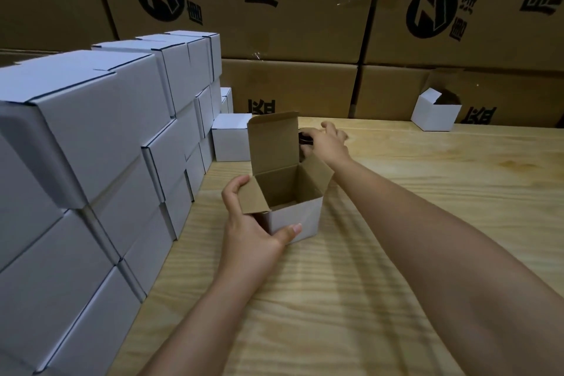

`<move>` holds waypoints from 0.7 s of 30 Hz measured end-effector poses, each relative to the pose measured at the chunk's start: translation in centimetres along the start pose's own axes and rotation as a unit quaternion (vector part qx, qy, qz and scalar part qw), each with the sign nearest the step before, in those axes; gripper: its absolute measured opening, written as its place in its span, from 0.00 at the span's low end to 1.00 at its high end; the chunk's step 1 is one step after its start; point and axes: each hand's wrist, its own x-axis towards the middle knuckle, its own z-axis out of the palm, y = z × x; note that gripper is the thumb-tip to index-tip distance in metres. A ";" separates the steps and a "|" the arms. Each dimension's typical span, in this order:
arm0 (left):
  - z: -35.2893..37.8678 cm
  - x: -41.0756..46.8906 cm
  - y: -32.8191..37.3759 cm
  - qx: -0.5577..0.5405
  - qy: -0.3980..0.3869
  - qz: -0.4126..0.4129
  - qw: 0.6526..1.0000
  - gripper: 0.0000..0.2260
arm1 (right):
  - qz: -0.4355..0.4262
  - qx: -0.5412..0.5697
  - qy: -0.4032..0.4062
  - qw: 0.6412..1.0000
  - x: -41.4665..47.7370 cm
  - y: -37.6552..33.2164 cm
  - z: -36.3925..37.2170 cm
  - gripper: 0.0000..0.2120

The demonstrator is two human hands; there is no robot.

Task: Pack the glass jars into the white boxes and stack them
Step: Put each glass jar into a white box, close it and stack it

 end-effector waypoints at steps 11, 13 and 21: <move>-0.1 -0.1 0.5 -0.016 -0.018 -0.019 1.000 0.42 | -0.027 -0.033 0.043 0.998 -4.9 0.8 -2.9 0.17; -0.1 -0.1 0.5 -0.016 -0.028 -0.020 0.999 0.41 | -0.043 -0.071 0.049 0.995 -6.4 1.2 -3.6 0.12; -0.4 0.1 0.8 -0.020 -0.073 -0.028 0.997 0.42 | 0.004 0.056 0.014 0.998 -11.3 3.6 -5.9 0.16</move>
